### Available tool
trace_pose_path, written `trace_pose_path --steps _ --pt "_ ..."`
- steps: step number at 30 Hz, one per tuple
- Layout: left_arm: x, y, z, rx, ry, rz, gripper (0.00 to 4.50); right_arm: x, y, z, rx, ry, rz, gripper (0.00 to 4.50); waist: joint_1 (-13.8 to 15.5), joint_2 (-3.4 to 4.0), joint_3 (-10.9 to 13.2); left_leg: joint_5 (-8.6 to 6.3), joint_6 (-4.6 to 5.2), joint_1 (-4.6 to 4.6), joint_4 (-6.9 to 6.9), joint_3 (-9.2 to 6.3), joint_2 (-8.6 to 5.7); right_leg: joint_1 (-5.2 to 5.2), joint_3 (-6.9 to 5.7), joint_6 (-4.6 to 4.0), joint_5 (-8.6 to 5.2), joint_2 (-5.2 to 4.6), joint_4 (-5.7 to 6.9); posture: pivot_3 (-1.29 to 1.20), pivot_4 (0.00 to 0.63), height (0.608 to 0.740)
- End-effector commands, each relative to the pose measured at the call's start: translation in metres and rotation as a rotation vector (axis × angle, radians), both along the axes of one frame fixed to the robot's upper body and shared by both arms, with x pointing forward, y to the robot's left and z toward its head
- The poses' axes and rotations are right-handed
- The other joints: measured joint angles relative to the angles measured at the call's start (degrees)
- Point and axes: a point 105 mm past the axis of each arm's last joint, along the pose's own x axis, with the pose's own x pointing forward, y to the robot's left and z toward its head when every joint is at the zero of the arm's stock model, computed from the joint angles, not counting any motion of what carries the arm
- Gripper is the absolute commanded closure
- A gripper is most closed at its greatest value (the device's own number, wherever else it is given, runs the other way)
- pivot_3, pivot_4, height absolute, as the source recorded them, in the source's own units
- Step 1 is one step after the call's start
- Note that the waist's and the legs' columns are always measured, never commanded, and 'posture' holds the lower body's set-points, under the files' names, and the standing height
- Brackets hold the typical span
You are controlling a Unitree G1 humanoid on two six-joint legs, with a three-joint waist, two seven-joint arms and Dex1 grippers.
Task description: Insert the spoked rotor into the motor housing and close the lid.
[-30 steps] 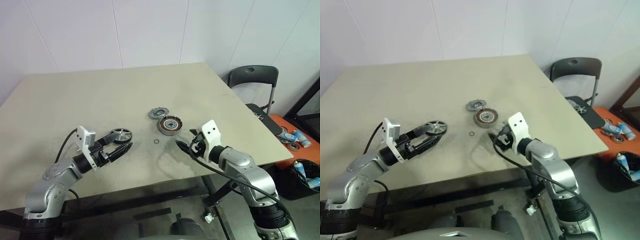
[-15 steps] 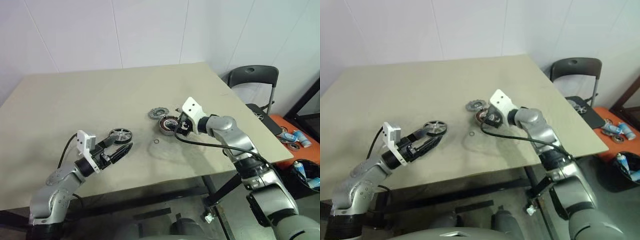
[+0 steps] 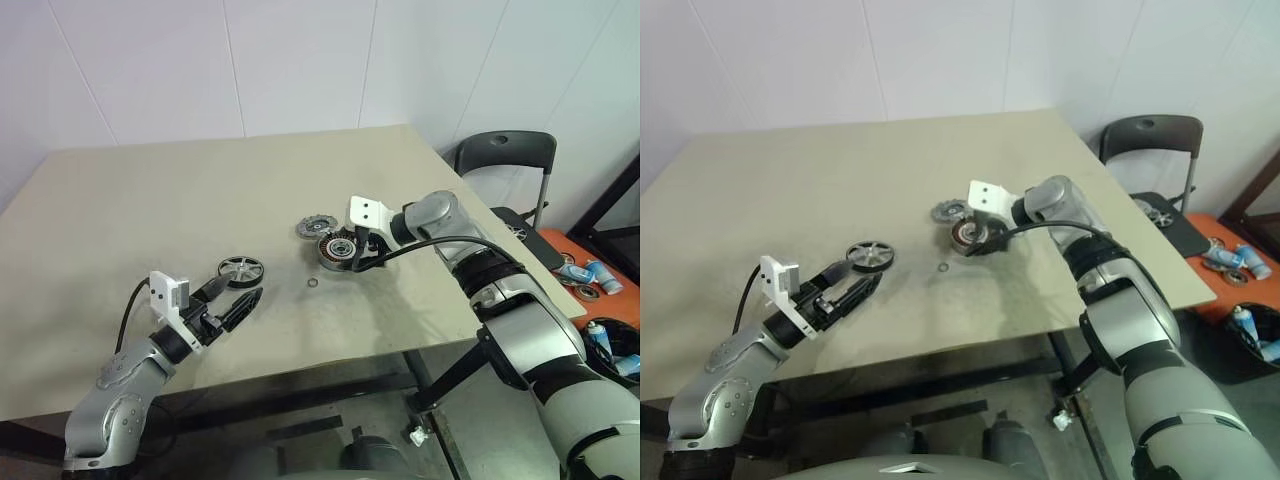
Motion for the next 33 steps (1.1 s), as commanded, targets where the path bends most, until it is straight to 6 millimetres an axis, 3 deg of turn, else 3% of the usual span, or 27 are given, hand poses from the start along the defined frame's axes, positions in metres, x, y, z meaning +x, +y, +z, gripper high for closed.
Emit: trace_pose_path --steps 1,16,26,29,32,33 --pt "0.001 -0.005 0.017 0.008 -0.063 0.002 0.02 0.005 -0.002 0.006 -0.053 -0.055 0.04 0.43 -0.09 0.02 0.01 0.0 0.0 0.0 0.0 0.0 0.0 -0.01 0.0 -0.01 0.0 0.0 0.02 0.0 0.0 0.74" --pt "-0.002 -0.009 0.02 0.012 -0.062 -0.005 0.02 0.006 0.004 -0.022 -0.058 -0.086 0.007 0.43 -1.32 0.09 0.0 0.01 -0.03 0.04 -0.01 -0.01 0.0 -0.08 0.08 -0.02 0.0 -0.08 0.2 0.0 0.0 0.74" --pt "-0.004 -0.008 0.019 0.012 -0.06 -0.008 0.02 0.009 0.012 -0.021 -0.03 -0.117 -0.013 0.43 -1.45 0.11 0.0 0.01 -0.03 0.08 -0.01 0.0 0.01 -0.06 0.08 -0.03 0.0 -0.05 0.23 0.0 0.0 0.74" --pt "-0.004 -0.008 0.018 0.012 -0.059 -0.003 0.0 0.014 0.015 -0.019 -0.017 -0.158 -0.033 1.03 -1.43 0.12 0.01 0.01 -0.03 0.09 -0.01 0.0 0.01 -0.06 0.09 -0.03 0.0 -0.05 0.23 0.0 0.0 0.74" --pt "-0.005 -0.008 0.018 0.01 -0.058 -0.004 0.0 0.016 0.016 -0.018 -0.019 -0.174 -0.041 2.02 -1.4 0.12 0.01 0.01 -0.03 0.09 -0.01 0.01 0.01 -0.06 0.09 -0.03 0.0 -0.04 0.23 0.0 0.0 0.74" --pt "-0.005 -0.008 0.018 0.01 -0.058 -0.004 0.0 0.016 0.016 -0.018 -0.021 -0.179 -0.044 2.02 -1.39 0.12 0.01 0.01 -0.03 0.08 -0.01 0.01 0.01 -0.06 0.09 -0.03 0.0 -0.04 0.23 0.0 0.0 0.74"
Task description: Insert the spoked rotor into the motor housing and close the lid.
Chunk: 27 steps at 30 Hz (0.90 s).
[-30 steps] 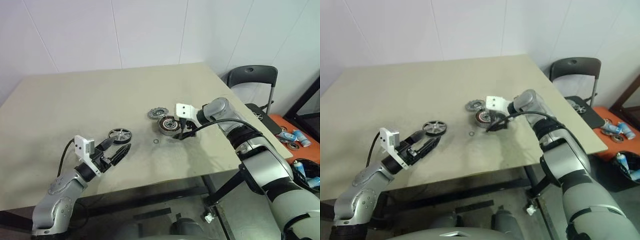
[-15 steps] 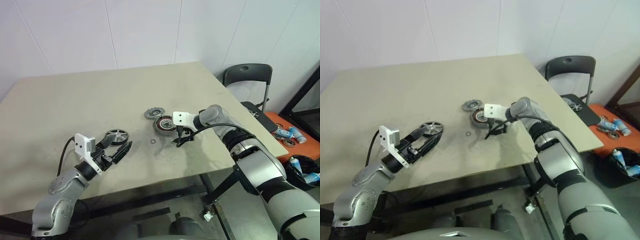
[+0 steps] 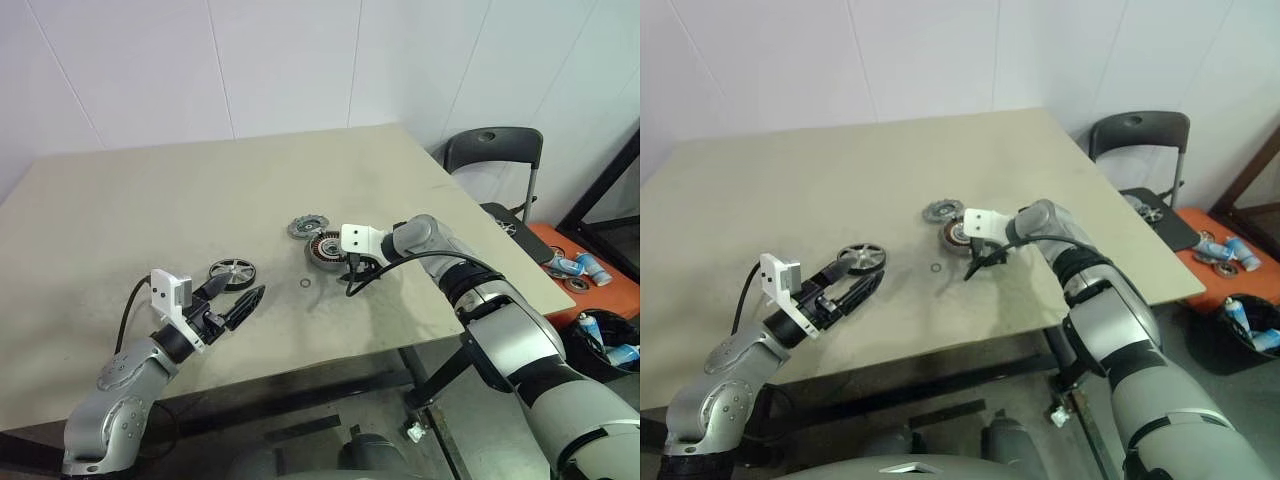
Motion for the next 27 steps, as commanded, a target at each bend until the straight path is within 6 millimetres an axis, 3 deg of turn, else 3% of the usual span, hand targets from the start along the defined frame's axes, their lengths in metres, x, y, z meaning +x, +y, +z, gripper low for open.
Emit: trace_pose_path --steps 1,4,6,7,12,23,27 --pt "-0.003 -0.003 0.013 -0.004 -0.055 -0.018 0.0 0.006 0.004 0.012 0.016 -0.048 -0.002 2.02 0.01 0.0 0.0 0.0 0.0 0.0 0.0 0.0 0.0 0.0 0.0 0.0 0.0 0.0 -0.01 0.0 0.0 0.74" --pt "-0.003 -0.002 0.012 -0.004 -0.055 -0.02 0.0 0.005 0.007 0.016 0.045 -0.042 0.009 2.55 0.1 0.01 0.01 0.0 0.0 -0.01 0.0 0.0 -0.01 0.0 0.0 0.0 0.0 0.0 -0.01 0.0 0.0 0.74" --pt "-0.003 -0.002 0.012 -0.004 -0.056 -0.021 0.0 0.007 0.009 0.018 0.051 -0.051 0.004 3.21 0.07 0.02 0.01 0.0 0.0 0.0 0.0 0.0 -0.01 0.01 0.0 0.0 0.0 0.0 -0.01 0.0 0.0 0.74" --pt "-0.003 -0.002 0.012 -0.003 -0.056 -0.022 0.0 0.006 0.009 0.019 0.056 -0.051 0.01 3.21 0.05 0.02 0.01 0.0 0.0 0.0 0.0 0.0 -0.01 0.01 0.0 0.0 0.0 0.0 -0.01 0.0 0.0 0.74" --pt "-0.003 -0.001 0.012 -0.001 -0.057 -0.025 0.0 0.007 0.009 0.023 0.058 -0.066 0.02 4.49 -0.02 0.05 0.03 0.01 -0.01 0.07 0.01 0.0 0.0 0.07 0.0 0.0 0.0 0.03 0.01 0.0 0.0 0.74" --pt "-0.004 -0.001 0.011 0.002 -0.06 -0.03 0.0 0.005 0.004 0.021 0.017 -0.076 0.043 4.49 0.07 0.17 0.09 0.01 -0.01 0.0 -0.08 0.01 -0.01 -0.02 0.0 0.0 0.0 0.03 -0.02 0.0 0.0 0.74" --pt "-0.003 -0.001 0.011 0.001 -0.06 -0.033 0.0 -0.006 0.008 0.026 0.027 -0.006 0.112 4.49 0.07 0.18 0.1 0.01 -0.01 0.0 -0.07 0.01 -0.02 -0.02 0.0 0.0 0.0 0.03 -0.02 0.0 0.0 0.74"
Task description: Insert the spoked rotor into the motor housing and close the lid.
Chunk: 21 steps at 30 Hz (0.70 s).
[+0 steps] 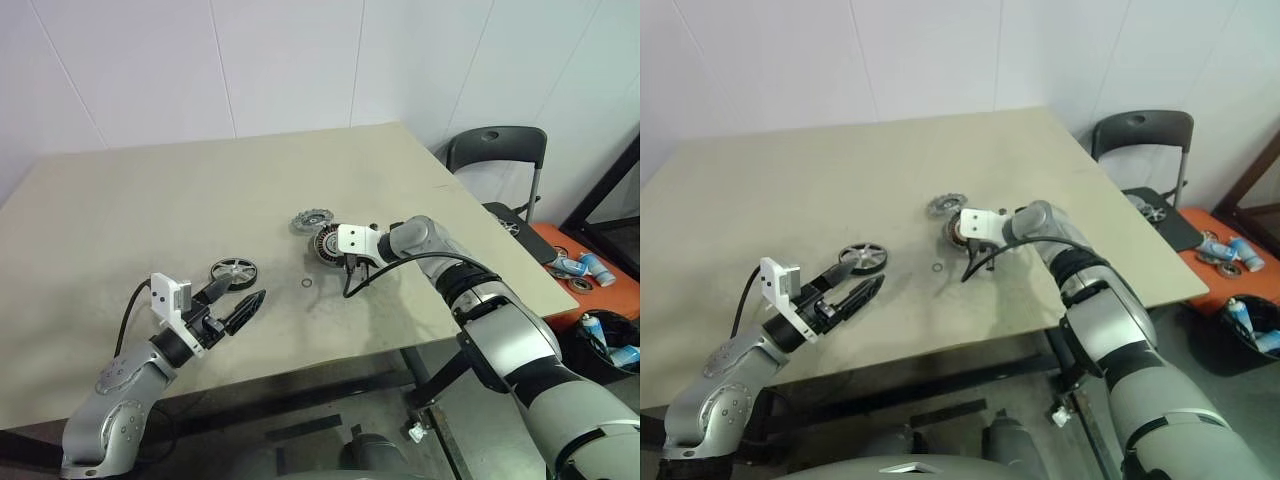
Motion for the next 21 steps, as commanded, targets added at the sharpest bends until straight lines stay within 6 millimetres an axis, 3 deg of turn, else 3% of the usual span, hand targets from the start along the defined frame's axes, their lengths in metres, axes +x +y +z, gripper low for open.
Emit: trace_pose_path --steps 1,6,10,15,21 --pt "0.001 0.0 0.013 0.003 -0.059 -0.007 0.0 -0.005 0.009 0.027 0.05 0.006 0.085 4.49 0.02 0.0 0.0 0.0 0.0 0.0 0.0 0.0 0.0 0.0 0.0 0.0 0.0 0.0 0.0 0.0 0.0 0.74" --pt "0.001 0.001 0.012 0.002 -0.056 -0.004 0.0 -0.035 0.012 0.041 0.095 0.161 0.18 4.49 0.12 0.02 0.01 0.0 0.0 -0.04 -0.01 -0.05 0.01 -0.02 -0.03 0.01 0.0 0.0 -0.01 0.0 0.0 0.74" --pt "0.001 0.0 0.012 0.0 -0.053 -0.004 0.0 -0.053 0.009 0.041 0.098 0.199 0.186 4.49 0.16 0.02 0.01 0.0 0.0 -0.04 0.01 -0.07 0.01 -0.02 -0.06 0.01 0.01 -0.02 0.0 0.0 0.0 0.74" --pt "0.0 -0.001 0.012 -0.002 -0.053 -0.004 0.0 -0.063 -0.009 0.026 0.098 0.225 0.107 4.49 0.37 0.01 0.01 0.0 0.0 -0.04 0.03 -0.06 -0.01 0.0 -0.1 0.0 0.0 -0.01 -0.02 0.0 0.0 0.74" --pt "-0.001 -0.002 0.011 0.0 -0.044 -0.008 0.0 -0.078 -0.015 0.031 0.161 0.242 0.054 4.49 0.36 0.02 0.01 0.0 0.0 -0.05 0.04 -0.05 -0.02 -0.02 -0.1 0.0 -0.01 0.03 -0.03 0.0 0.0 0.74"
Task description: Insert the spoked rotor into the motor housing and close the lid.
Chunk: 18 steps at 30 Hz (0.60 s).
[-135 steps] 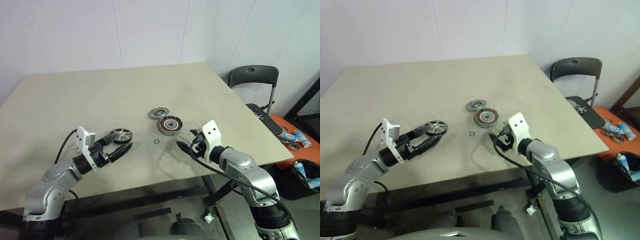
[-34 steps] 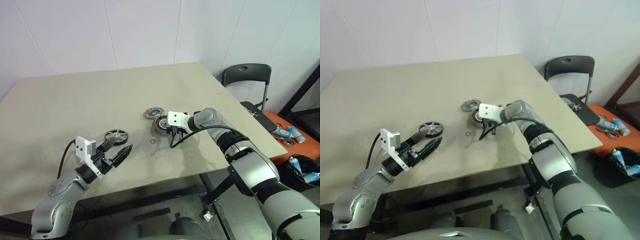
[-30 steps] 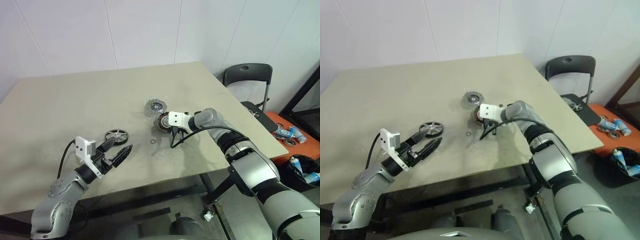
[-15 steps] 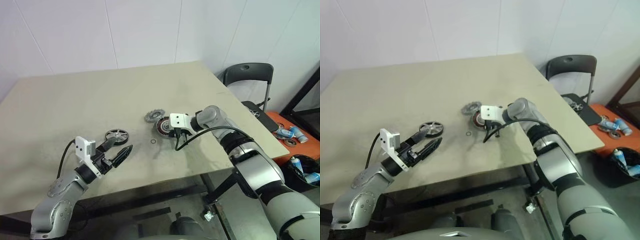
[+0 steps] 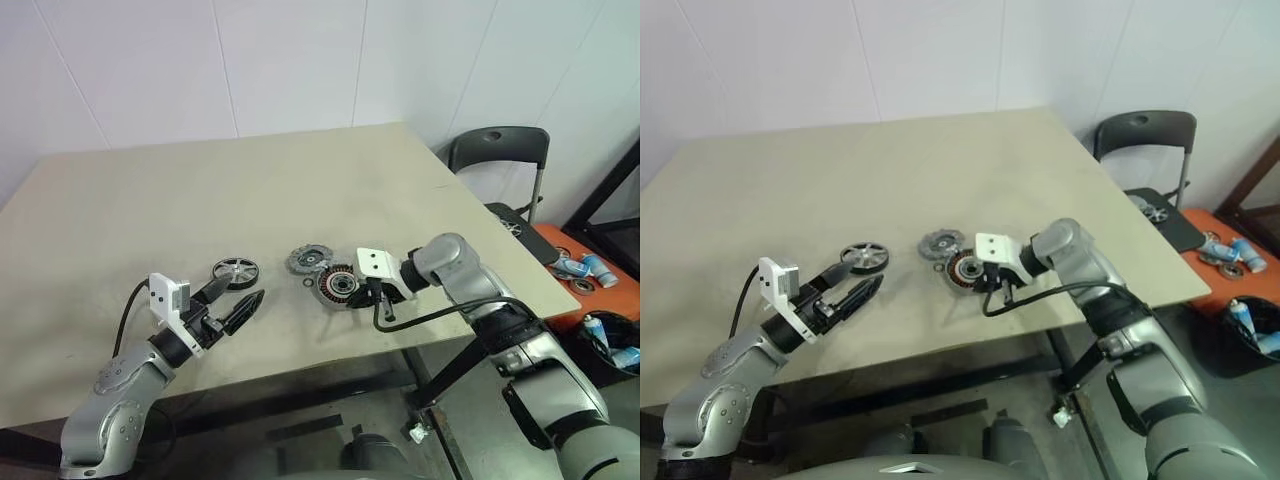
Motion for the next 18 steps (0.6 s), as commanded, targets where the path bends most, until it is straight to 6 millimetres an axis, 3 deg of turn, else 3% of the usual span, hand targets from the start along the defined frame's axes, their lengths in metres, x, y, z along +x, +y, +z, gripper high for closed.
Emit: trace_pose_path --steps 1,13,18 --pt "-0.001 -0.004 0.012 -0.001 -0.046 -0.016 0.0 -0.002 0.001 0.026 0.068 -0.061 -0.019 4.49 0.0 0.0 0.0 0.0 0.0 0.0 0.0 0.0 0.0 0.0 0.0 0.0 0.0 0.01 0.0 0.0 0.0 0.74" --pt "0.001 -0.009 0.014 0.006 -0.039 -0.052 0.0 -0.018 0.001 0.021 0.11 0.068 -0.119 4.49 -0.04 -0.01 0.0 0.0 0.01 0.01 0.02 0.01 0.0 0.01 0.0 0.0 -0.01 0.07 -0.01 0.0 0.0 0.74" --pt "0.002 -0.01 0.014 0.004 -0.038 -0.055 0.0 -0.006 -0.001 0.012 0.063 0.024 -0.172 4.49 0.0 -0.02 0.0 0.0 0.01 0.01 0.05 0.01 -0.01 0.02 0.0 -0.01 -0.01 0.07 -0.01 0.0 0.0 0.74"
